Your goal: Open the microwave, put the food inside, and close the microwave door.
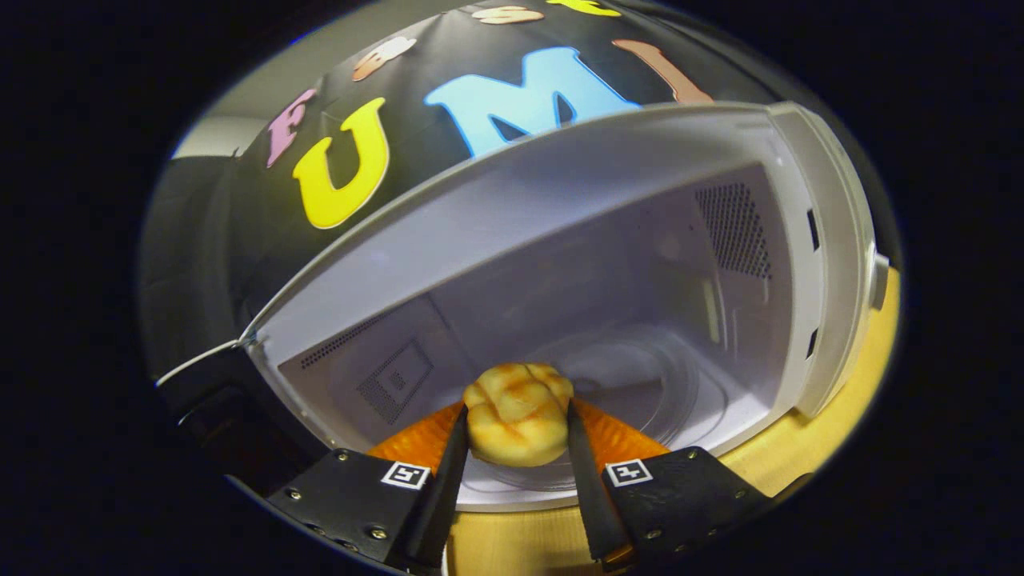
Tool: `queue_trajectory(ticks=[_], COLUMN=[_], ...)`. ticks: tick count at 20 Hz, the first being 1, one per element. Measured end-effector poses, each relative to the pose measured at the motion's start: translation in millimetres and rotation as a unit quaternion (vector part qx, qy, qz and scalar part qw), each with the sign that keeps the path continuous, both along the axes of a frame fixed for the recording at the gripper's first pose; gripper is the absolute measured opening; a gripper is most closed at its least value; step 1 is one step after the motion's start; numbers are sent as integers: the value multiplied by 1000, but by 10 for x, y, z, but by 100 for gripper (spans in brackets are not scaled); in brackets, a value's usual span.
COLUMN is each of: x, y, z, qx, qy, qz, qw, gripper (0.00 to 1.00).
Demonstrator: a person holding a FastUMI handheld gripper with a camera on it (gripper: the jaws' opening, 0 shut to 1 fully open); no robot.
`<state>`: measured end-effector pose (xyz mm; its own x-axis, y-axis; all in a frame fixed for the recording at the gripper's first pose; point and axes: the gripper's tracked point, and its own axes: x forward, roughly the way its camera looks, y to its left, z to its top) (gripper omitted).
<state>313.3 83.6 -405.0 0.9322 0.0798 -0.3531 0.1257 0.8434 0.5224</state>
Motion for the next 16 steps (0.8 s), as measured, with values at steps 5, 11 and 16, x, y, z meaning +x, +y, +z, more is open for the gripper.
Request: queue_trajectory(ticks=[5, 11, 16], x=[114, 100, 0], y=[-46, -68, -46], z=[-197, -179, 25], qx=[6, -16, -59], qy=[12, 17, -5], qz=[-13, -28, -14], qw=[1000, 999, 998], gripper=[65, 94, 96])
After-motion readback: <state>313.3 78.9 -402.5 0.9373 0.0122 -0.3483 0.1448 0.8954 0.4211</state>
